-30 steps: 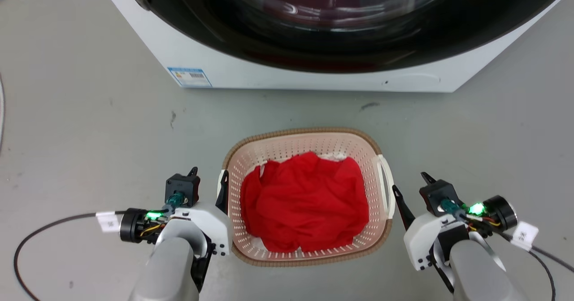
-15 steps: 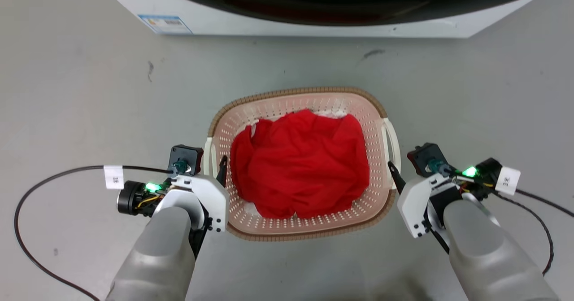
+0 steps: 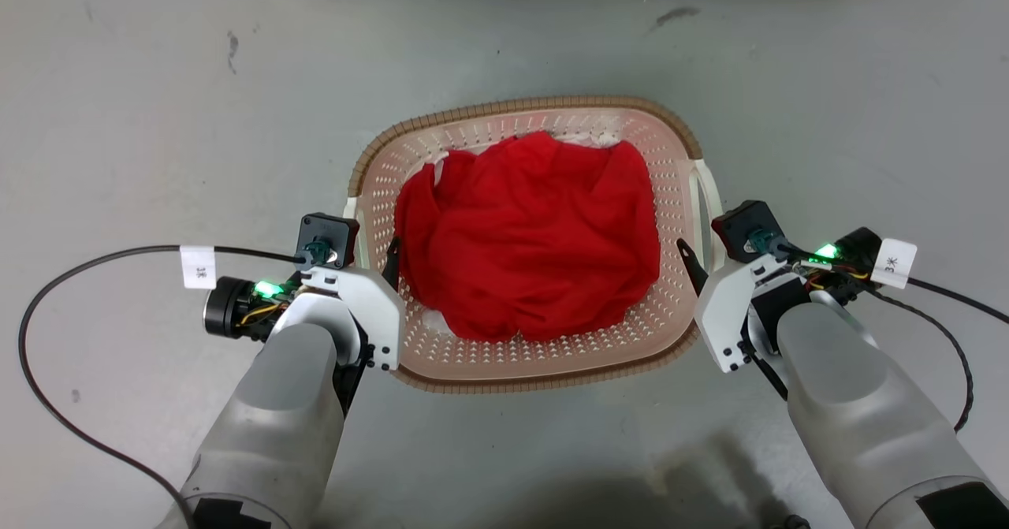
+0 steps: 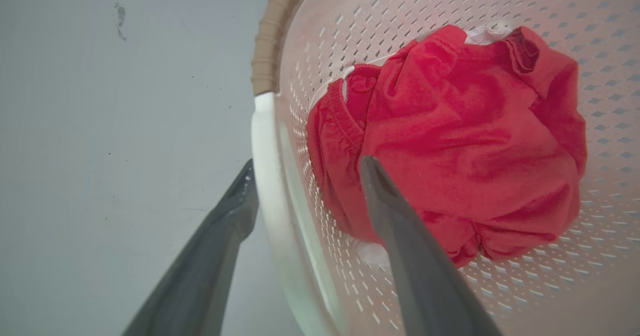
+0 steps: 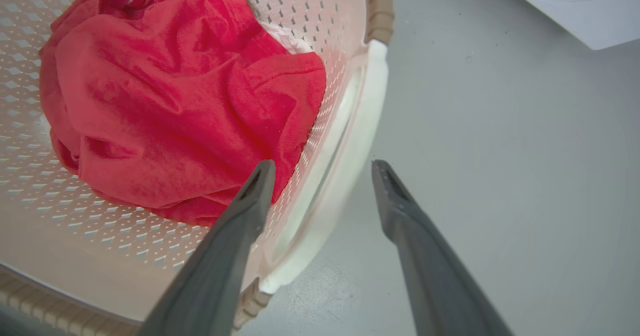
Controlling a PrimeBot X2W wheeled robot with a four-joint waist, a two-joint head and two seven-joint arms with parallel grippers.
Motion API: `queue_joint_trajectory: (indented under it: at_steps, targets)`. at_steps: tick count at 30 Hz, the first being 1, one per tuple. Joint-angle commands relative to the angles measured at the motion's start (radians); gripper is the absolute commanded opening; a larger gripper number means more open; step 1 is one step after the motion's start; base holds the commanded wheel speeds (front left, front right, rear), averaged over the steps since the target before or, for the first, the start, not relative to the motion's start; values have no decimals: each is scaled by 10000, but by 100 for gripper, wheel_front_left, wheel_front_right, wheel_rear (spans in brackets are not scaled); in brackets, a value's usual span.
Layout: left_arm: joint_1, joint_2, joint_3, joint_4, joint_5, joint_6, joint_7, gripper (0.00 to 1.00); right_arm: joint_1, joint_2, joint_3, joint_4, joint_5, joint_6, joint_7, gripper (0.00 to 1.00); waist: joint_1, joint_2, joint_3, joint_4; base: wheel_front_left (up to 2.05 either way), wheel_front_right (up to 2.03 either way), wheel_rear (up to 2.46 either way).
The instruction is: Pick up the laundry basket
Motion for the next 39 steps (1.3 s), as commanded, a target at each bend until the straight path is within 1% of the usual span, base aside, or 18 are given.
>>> queue_joint_trajectory:
  at_steps: [1,16,17,18,19,20,23,28,36,39]
  targets:
    - [-206,17,-69,58,-6,-29,-26,100,-233,7,36,54,107,-10,47,100,-1,0,212,26,0,0,0]
    - [-684,-46,-343,313,-218,0,171,100,-662,5,186,133,319,-10,240,100,-1,0,1040,43,0,0,0]
    - [-679,-51,-376,324,-196,-26,214,100,-675,5,201,140,331,-10,258,75,-1,0,1068,47,0,0,0]
    - [-689,-54,-405,332,-217,-38,219,51,-700,7,202,131,322,-10,264,20,-1,0,1094,49,0,0,0]
    - [-721,-58,-431,335,-231,-32,210,8,-720,7,195,119,295,-10,253,0,-1,0,1117,50,0,0,0]
    - [-738,-64,-464,336,-246,-63,241,0,-706,5,184,128,288,-10,270,0,-1,0,1128,53,0,0,0]
    - [-745,-78,-557,329,-251,-103,275,0,-686,4,195,137,321,-7,268,0,-1,0,1090,69,0,0,0]
    - [-571,-100,-668,342,-359,-133,318,0,-441,1,311,214,448,-5,318,0,-1,0,708,119,0,0,0]
    - [-95,-126,-814,345,-629,-177,540,0,49,4,775,368,870,5,569,0,-1,0,-305,148,0,0,0]
    - [213,-132,-885,347,-721,-216,725,0,324,4,1137,410,1308,5,819,0,-1,0,-781,137,0,0,0]
